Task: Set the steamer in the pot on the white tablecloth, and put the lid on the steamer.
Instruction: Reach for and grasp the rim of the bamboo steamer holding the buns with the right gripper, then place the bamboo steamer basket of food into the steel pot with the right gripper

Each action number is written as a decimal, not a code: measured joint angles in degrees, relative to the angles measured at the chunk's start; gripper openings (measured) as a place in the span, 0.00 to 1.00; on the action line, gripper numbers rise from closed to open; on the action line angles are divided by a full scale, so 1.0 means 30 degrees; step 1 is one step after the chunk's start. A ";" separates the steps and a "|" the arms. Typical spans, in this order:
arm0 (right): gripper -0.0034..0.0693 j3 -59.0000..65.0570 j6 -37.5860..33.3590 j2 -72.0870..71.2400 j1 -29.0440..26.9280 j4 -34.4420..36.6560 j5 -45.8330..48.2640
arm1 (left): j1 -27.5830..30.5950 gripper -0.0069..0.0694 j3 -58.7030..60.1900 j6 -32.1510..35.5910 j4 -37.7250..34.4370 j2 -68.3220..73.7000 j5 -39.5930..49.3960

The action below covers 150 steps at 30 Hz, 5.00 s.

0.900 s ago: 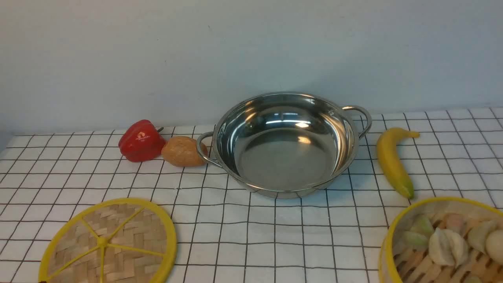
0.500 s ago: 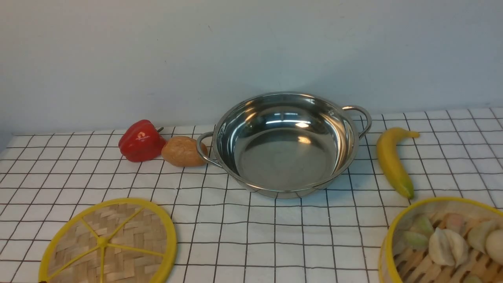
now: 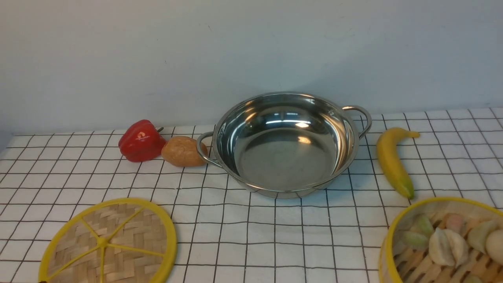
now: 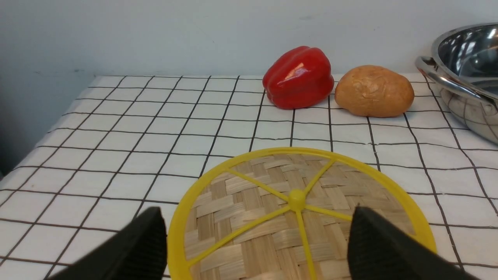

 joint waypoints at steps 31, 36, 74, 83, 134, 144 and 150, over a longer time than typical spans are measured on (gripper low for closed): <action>0.38 -1.0042 0.1352 0.4250 0.0000 0.5420 0.7967 | 0.0000 0.85 0.0000 0.0000 0.0000 0.0000 0.0000; 0.38 -1.1426 0.1347 0.6358 0.0000 0.7644 0.9682 | 0.0000 0.85 0.0000 0.0000 0.0000 0.0000 0.0000; 0.38 -1.5777 0.3368 2.6285 1.1615 0.2108 1.0422 | 0.0000 0.85 0.0000 0.0000 0.0000 0.0000 0.0000; 0.48 -1.6070 0.3784 2.9149 1.1615 0.0793 1.0899 | 0.0000 0.85 0.0000 0.0000 0.0000 0.0000 0.0000; 0.12 -2.2540 -0.2748 2.8909 1.1651 -0.1801 1.7213 | 0.0000 0.85 0.0000 0.0000 0.0000 0.0000 0.0000; 0.12 -3.0113 -0.9165 3.2132 1.1633 -0.0437 1.7691 | 0.0000 0.85 0.0000 0.0000 0.0000 0.0000 0.0000; 0.12 -3.4184 -1.4299 3.5652 1.1651 0.1045 1.7557 | 0.0000 0.85 0.0000 0.0000 0.0000 0.0000 0.0000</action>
